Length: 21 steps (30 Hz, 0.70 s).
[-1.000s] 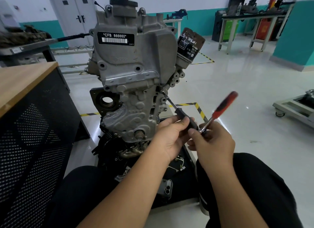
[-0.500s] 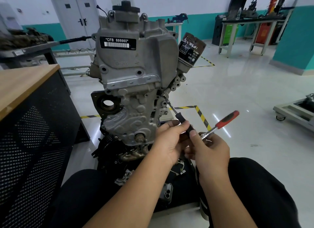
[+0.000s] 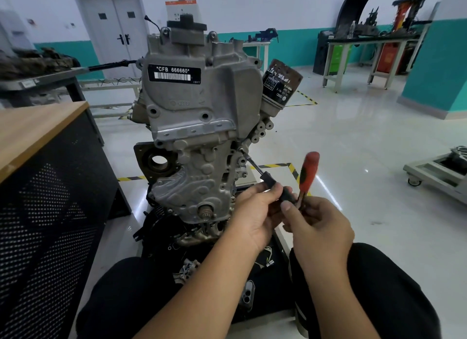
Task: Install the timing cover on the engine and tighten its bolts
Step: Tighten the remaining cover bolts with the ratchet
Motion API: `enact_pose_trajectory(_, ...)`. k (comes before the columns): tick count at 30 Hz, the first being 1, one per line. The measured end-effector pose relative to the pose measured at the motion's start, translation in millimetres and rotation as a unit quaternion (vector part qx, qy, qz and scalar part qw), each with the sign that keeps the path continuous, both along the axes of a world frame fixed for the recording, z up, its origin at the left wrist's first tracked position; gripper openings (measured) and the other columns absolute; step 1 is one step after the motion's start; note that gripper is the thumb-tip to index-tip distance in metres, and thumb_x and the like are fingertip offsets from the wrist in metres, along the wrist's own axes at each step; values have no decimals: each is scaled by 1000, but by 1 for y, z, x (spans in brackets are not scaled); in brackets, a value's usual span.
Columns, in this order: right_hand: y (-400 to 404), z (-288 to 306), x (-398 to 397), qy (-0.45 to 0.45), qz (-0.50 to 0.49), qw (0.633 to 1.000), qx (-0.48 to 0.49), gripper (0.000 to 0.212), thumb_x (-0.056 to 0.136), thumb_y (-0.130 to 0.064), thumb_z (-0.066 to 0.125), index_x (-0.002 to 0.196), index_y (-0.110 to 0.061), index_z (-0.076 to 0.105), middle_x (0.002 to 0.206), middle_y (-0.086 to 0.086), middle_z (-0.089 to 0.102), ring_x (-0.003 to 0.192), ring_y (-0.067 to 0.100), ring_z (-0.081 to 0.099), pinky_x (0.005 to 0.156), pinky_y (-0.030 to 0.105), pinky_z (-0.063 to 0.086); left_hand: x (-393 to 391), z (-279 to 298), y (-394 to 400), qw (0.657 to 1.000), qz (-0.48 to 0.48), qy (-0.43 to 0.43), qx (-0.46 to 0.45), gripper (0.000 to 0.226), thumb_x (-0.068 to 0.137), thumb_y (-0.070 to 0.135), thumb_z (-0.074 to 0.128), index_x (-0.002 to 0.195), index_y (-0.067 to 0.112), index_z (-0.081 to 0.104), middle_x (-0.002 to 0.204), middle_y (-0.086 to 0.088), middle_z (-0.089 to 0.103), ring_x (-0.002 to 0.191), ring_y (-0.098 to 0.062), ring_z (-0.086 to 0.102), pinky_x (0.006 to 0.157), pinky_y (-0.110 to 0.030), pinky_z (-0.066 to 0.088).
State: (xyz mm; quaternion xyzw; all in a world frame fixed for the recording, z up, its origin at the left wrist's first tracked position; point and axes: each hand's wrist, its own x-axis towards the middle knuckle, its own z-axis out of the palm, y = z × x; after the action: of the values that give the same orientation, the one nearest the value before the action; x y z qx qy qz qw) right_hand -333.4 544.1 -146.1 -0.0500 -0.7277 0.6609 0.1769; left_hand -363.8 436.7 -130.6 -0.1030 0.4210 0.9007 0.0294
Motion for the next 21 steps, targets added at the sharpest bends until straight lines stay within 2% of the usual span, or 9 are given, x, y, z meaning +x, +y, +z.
enact_pose_trajectory(3,2,9,2,-81,104,949,-285,23,92,-24,76,93,-1,71,65,11,71,53,19,68,49,29,57,2,2,-3,1000,-19,11,13,15,94,9,68,107,3,64,93,-15,74,71,-26,72,52,-30,55)
enact_pose_trajectory(4,4,9,1,-102,122,934,-319,24,94,-23,74,95,1,72,64,13,70,51,18,66,49,29,57,2,2,-3,1000,-19,12,10,18,94,9,67,110,1,63,94,-16,74,69,-25,72,49,-29,54)
enact_pose_trajectory(5,5,7,1,-108,120,939,-302,21,95,-20,73,95,1,72,64,13,70,52,19,67,51,32,59,2,1,-3,1000,-15,10,6,24,95,7,65,117,-2,62,97,-18,72,71,-26,71,48,-28,53)
enact_pose_trajectory(7,5,1,-2,-74,60,987,-126,9,91,-17,78,90,-9,73,67,9,73,60,22,73,63,43,64,0,-1,-2,1000,-5,0,7,26,98,2,60,123,-5,59,101,-22,69,78,-29,70,54,-31,57)
enact_pose_trajectory(9,1,0,-3,-24,4,1000,-6,10,84,-19,83,87,-22,74,70,1,75,66,21,75,69,40,63,-2,-3,-1,1000,3,-9,16,14,99,3,59,111,-3,61,94,-18,71,79,-29,72,65,-36,61)
enact_pose_trajectory(11,-3,0,-2,-17,23,999,-44,9,85,-24,82,89,-19,76,69,2,76,62,20,75,61,32,62,-1,-1,-4,1000,1,-10,21,9,99,7,61,105,0,62,87,-14,72,71,-25,72,58,-33,59)
enact_pose_trajectory(14,-7,-1,-1,-71,78,980,-169,18,93,-23,75,86,-6,74,66,15,73,57,29,73,57,37,62,-1,1,-9,1000,18,-6,20,13,96,3,63,108,3,61,81,-13,70,63,-22,69,51,-28,55)
enact_pose_trajectory(18,-12,-6,-1,-104,80,978,-159,9,86,-7,77,82,-5,70,62,12,71,57,30,72,62,47,64,0,0,-6,999,31,-29,11,13,95,-2,60,106,4,60,81,-15,68,63,-24,69,52,-30,57)
enact_pose_trajectory(21,-14,-7,-2,-130,79,976,-154,10,84,-6,76,89,-7,68,62,11,71,52,25,69,57,44,63,2,-3,-4,998,34,-47,-3,7,92,-2,61,93,4,62,82,-18,69,62,-26,69,45,-28,52)
